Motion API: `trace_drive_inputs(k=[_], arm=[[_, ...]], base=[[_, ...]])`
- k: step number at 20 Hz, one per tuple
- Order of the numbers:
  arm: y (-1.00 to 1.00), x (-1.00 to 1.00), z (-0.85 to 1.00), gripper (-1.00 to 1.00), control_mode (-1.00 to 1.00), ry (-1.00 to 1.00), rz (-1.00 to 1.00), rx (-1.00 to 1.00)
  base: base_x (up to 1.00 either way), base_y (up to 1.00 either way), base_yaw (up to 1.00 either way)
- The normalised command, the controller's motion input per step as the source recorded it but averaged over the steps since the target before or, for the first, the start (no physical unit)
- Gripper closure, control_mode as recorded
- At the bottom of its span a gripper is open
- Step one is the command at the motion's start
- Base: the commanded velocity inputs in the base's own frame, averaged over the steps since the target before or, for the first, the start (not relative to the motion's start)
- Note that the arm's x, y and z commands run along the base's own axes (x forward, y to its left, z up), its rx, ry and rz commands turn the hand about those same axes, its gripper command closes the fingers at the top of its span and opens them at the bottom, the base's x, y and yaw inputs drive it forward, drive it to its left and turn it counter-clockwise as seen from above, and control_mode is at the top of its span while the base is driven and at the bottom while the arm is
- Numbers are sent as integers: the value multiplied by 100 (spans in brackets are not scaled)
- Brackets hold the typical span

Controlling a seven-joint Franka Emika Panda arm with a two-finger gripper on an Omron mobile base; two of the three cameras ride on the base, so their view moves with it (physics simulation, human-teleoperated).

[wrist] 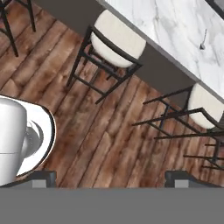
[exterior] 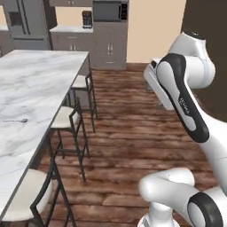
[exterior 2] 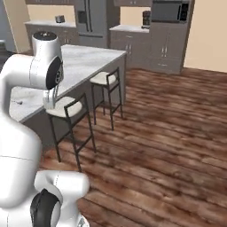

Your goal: Organize the utensils by type. Pick up the wooden spoons from the counter and place them in the open cabinet. Then pick up the metallic utensils from the counter and place them in the open drawer.

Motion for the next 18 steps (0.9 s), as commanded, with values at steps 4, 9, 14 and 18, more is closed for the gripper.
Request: trace_drive_inputs(k=[4,9,14,18], arm=[[0,0,0,-100,100,0,0,0],[0,0,0,-100,100,0,0,0],[0,0,0,-100,100,0,0,0],[0,0,0,-100,100,0,0,0]], base=[[67,-2,84],[49,-8,94],[42,-10,96],[60,-12,79]])
